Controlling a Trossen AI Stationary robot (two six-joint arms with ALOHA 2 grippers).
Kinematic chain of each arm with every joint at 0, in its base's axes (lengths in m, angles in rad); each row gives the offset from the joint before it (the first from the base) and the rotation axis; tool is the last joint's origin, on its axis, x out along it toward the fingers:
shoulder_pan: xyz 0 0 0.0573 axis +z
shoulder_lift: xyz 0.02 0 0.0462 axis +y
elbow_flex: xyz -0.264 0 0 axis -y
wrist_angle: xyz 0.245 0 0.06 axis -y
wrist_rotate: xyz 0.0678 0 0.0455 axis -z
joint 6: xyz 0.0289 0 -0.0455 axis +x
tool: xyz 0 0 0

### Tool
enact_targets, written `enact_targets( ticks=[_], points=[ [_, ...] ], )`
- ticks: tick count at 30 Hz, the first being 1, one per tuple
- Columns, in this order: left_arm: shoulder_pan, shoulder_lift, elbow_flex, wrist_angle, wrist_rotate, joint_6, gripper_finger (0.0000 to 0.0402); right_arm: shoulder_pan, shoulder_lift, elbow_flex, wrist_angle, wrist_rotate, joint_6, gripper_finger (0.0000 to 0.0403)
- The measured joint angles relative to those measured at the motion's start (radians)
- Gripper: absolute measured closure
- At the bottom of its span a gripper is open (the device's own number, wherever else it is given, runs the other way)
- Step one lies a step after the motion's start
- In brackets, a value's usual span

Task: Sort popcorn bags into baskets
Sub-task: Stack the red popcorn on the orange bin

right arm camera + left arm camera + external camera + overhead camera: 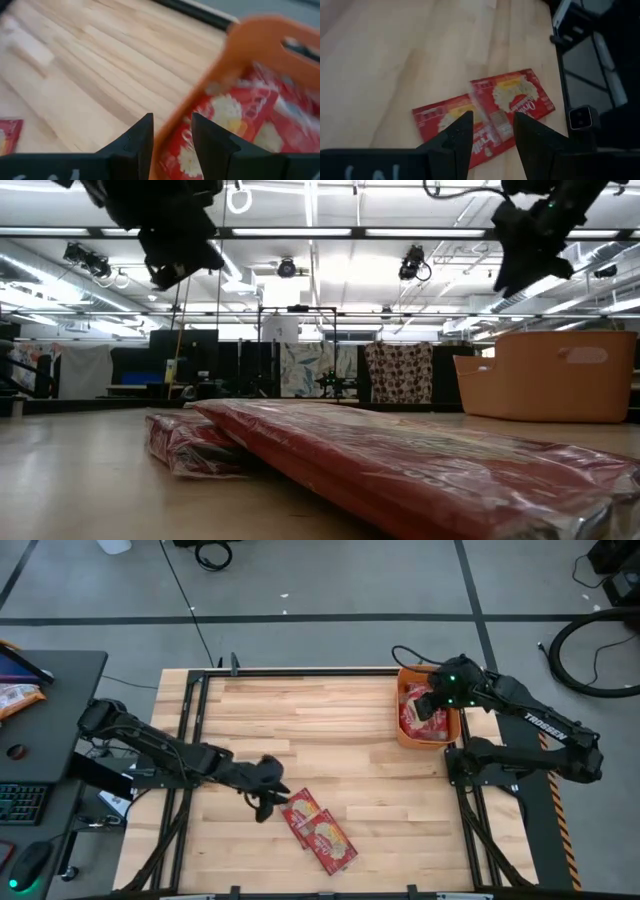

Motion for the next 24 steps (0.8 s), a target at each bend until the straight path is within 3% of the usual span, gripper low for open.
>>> enact_targets(
  ticks=[6, 14, 19, 24],
  points=[
    [-0.08, 0.181, 0.124, -0.01, 0.0, 0.173, 0.0257, 0.109, 0.0, 0.0, 0.118, 0.03, -0.049, 0.0266],
    [-0.195, 0.461, 0.403, -0.095, -0.07, 0.438, 0.0257, 0.194, 0.0, 0.0, 0.141, -0.064, -0.1, 0.0266],
    [-0.244, 0.62, 0.585, -0.189, -0.064, 0.516, 0.0257, 0.259, 0.0, 0.0, 0.142, -0.089, -0.177, 0.0266],
    [-0.259, 0.74, 0.694, -0.289, -0.067, 0.472, 0.0237, 0.314, -0.001, 0.0, 0.145, -0.092, -0.183, 0.0266]
  ],
)
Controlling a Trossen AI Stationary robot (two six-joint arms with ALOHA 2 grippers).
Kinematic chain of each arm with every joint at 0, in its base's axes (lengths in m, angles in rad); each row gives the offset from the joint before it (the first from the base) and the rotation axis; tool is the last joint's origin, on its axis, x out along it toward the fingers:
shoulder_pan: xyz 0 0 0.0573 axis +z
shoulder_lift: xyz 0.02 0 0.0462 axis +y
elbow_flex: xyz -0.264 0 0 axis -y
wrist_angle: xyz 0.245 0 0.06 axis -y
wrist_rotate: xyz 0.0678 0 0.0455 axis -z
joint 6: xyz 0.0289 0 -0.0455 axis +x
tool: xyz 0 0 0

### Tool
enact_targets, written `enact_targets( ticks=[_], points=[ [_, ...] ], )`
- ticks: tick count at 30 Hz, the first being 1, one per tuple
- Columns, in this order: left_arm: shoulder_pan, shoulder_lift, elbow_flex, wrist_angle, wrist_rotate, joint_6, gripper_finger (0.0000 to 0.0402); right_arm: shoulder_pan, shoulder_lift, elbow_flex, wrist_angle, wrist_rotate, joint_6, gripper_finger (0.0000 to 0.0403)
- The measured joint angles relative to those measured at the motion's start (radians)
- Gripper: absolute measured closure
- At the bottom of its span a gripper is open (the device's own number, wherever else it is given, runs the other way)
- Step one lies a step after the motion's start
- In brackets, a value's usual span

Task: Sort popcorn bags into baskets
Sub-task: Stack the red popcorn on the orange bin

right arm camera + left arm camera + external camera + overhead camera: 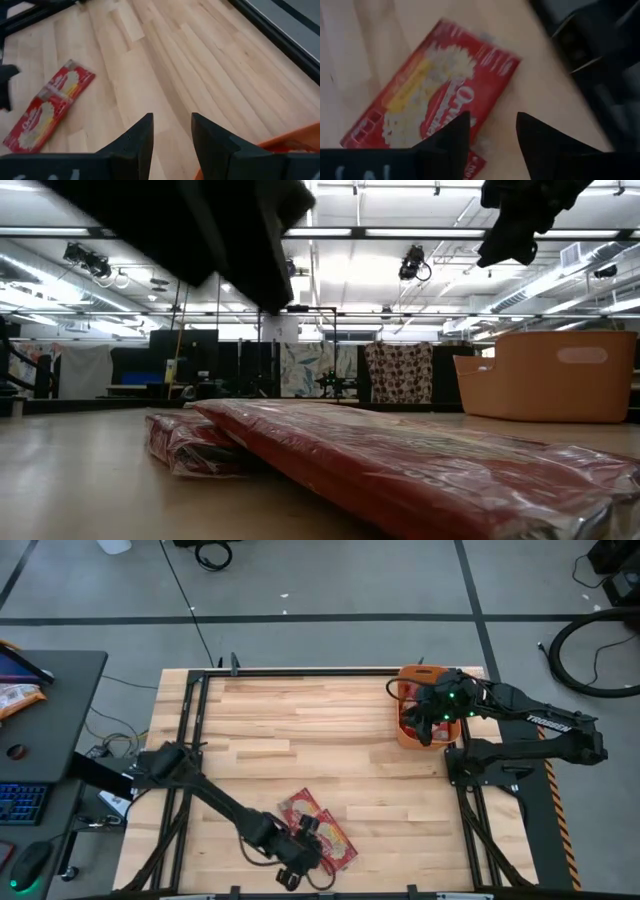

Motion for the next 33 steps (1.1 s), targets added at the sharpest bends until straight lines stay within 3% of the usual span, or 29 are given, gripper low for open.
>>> enact_targets(
  ticks=[7, 12, 19, 27, 33],
  points=[
    [0.016, 0.064, 0.034, -0.083, -0.091, 0.023, 0.0177, 0.032, 0.0, 0.0, 0.001, 0.018, -0.014, 0.0266],
    [0.023, 0.07, 0.029, -0.092, -0.115, 0.154, 0.0169, 0.035, 0.0, 0.0, 0.0, 0.018, -0.014, 0.0266],
    [0.026, 0.074, 0.023, -0.122, -0.111, 0.249, 0.02, 0.035, 0.0, 0.0, 0.001, 0.018, -0.014, 0.0266],
    [0.035, 0.111, 0.024, -0.107, -0.135, 0.247, 0.0228, 0.035, 0.0, 0.0, 0.001, 0.02, -0.014, 0.0266],
    [0.037, 0.109, 0.028, -0.111, -0.135, 0.178, 0.0295, 0.035, 0.0, 0.0, 0.001, 0.019, -0.014, 0.0266]
  ],
)
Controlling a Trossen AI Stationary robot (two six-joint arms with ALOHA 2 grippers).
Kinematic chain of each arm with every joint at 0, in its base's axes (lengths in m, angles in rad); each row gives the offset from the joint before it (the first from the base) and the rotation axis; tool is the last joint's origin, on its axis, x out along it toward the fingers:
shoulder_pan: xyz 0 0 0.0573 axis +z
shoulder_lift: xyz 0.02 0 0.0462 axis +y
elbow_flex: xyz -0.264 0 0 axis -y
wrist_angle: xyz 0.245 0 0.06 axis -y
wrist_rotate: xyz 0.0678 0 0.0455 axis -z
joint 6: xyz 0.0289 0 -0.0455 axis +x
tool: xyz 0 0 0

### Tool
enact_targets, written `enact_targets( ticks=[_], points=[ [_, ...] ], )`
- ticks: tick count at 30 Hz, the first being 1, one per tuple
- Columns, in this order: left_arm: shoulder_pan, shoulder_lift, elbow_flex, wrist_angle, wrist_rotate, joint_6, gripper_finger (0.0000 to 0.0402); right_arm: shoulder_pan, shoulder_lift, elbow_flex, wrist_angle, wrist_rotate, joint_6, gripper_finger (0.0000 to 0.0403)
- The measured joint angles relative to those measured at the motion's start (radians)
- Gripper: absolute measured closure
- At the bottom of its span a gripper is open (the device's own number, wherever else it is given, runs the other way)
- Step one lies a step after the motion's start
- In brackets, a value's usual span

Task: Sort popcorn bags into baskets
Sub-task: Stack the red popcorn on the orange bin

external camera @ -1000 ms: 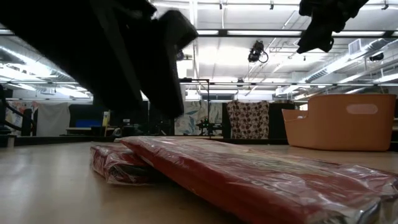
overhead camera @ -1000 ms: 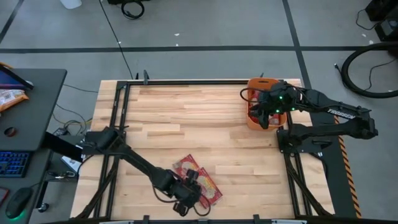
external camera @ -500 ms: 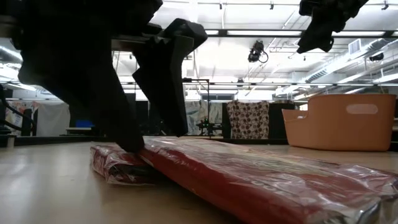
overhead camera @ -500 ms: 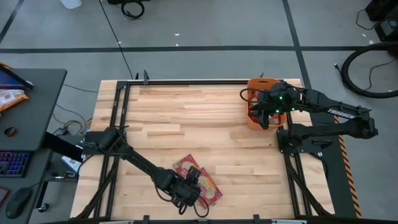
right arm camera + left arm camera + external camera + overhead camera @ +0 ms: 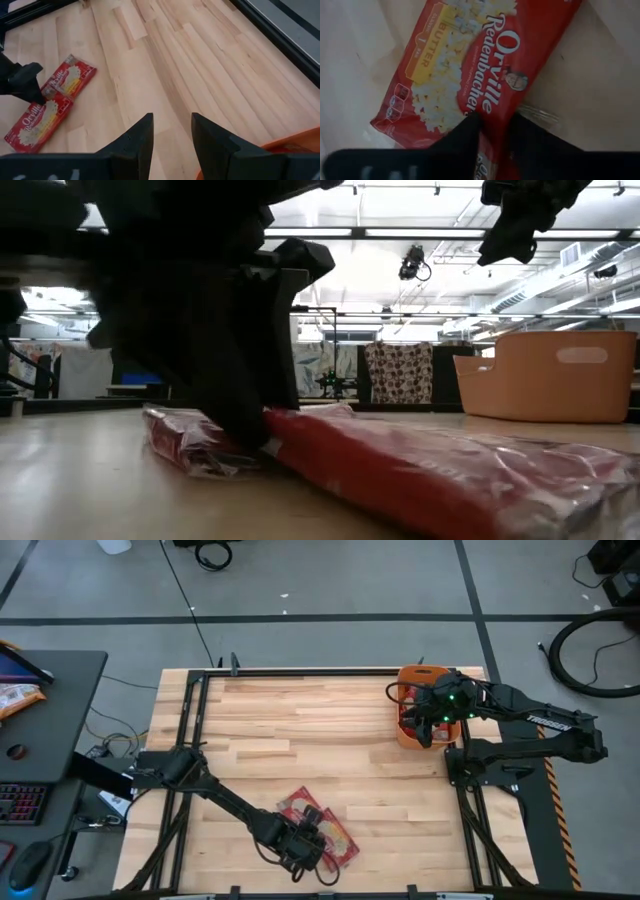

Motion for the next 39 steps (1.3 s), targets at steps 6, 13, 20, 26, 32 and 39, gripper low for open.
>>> enact_targets(
  ticks=[6, 13, 20, 26, 32, 39],
  points=[
    [0.004, 0.0, 0.06, -0.038, 0.005, -0.155, 0.0388, 0.0, 0.0, 0.0, 0.0, -0.007, 0.0, 0.0266],
    [0.037, -0.003, 0.153, -0.121, 0.004, -0.356, 0.0395, 0.0, 0.003, 0.0, 0.0, -0.076, -0.008, 0.0266],
    [0.095, -0.003, 0.285, -0.197, 0.0, -0.372, 0.0397, 0.025, 0.003, 0.0, 0.021, -0.139, -0.091, 0.0266],
    [0.171, -0.004, 0.377, -0.237, -0.002, -0.35, 0.0397, 0.072, 0.003, 0.0, 0.022, -0.138, -0.112, 0.0266],
    [0.263, -0.004, 0.433, -0.266, 0.01, -0.346, 0.0397, 0.101, -0.014, 0.0, 0.023, -0.136, -0.113, 0.0266],
    [0.362, -0.005, 0.492, -0.275, 0.116, -0.379, 0.0397, 0.132, -0.095, 0.0, 0.031, -0.112, -0.157, 0.0266]
  ],
)
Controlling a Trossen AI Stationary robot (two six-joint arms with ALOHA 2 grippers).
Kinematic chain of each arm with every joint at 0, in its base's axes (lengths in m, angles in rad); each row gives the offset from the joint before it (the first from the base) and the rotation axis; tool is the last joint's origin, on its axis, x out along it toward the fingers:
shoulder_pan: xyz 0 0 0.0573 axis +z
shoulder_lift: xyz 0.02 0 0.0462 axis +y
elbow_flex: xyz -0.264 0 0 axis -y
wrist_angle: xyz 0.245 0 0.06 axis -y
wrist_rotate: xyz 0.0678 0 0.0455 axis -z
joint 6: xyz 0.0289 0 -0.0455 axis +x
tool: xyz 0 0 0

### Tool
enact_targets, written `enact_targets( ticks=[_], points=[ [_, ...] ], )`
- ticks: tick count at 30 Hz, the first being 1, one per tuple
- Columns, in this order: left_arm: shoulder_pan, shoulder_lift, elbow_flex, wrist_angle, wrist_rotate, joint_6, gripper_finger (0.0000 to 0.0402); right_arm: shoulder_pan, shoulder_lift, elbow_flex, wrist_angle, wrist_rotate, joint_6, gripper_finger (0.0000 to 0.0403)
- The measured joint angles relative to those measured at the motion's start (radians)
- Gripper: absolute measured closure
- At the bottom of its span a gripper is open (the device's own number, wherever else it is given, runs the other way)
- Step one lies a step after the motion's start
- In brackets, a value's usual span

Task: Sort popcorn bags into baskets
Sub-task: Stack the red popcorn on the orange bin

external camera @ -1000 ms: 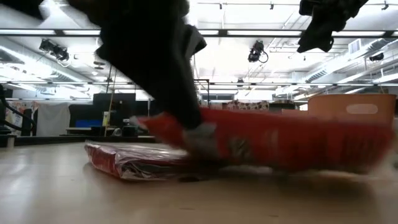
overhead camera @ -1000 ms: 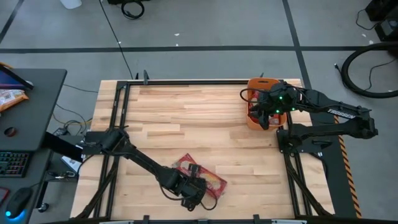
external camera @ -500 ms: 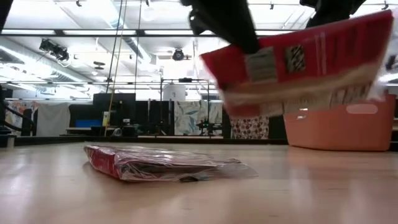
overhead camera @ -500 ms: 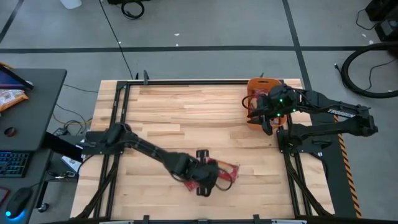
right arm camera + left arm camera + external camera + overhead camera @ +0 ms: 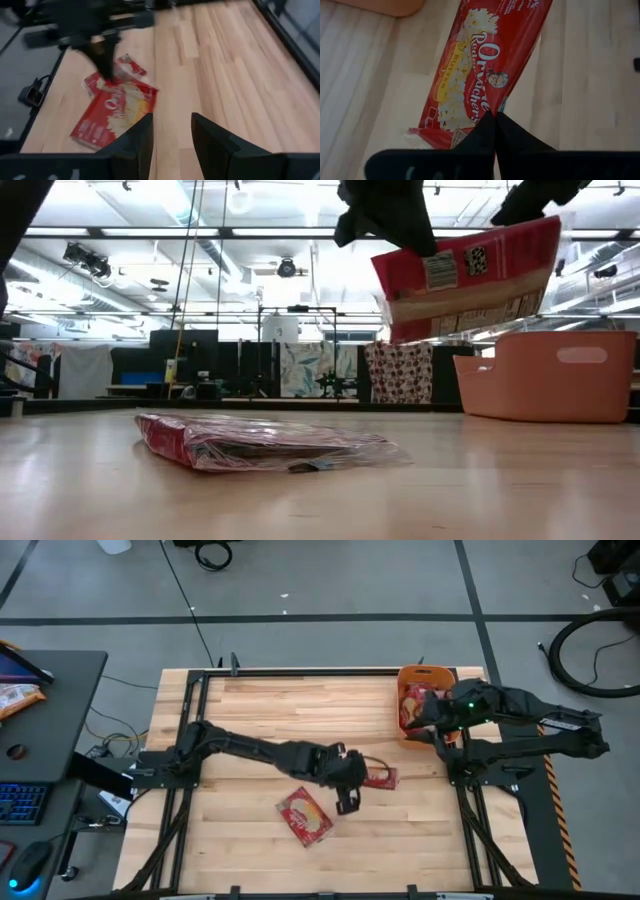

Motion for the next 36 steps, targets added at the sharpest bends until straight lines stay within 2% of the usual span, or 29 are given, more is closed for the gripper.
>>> enact_targets(
  ticks=[6, 13, 17, 23, 36],
  points=[
    [0.064, 0.0, 0.052, -0.002, 0.061, 0.0, 0.0397, 0.057, -0.047, 0.0, -0.002, -0.059, -0.167, 0.0264],
    [0.131, 0.0, 0.125, -0.004, 0.117, -0.02, 0.0397, 0.098, -0.047, 0.0, -0.053, -0.076, -0.193, 0.0228],
    [0.156, -0.002, 0.16, -0.003, 0.132, -0.024, 0.0397, 0.116, -0.047, 0.0, -0.06, -0.022, -0.21, 0.02],
    [0.186, -0.002, 0.203, -0.003, 0.17, -0.045, 0.0397, 0.13, -0.068, 0.0, -0.083, 0.153, -0.239, 0.0177],
    [0.21, -0.002, 0.204, 0.059, 0.236, -0.063, 0.0397, 0.13, -0.086, 0.0, -0.077, 0.183, -0.262, 0.0195]
  ],
)
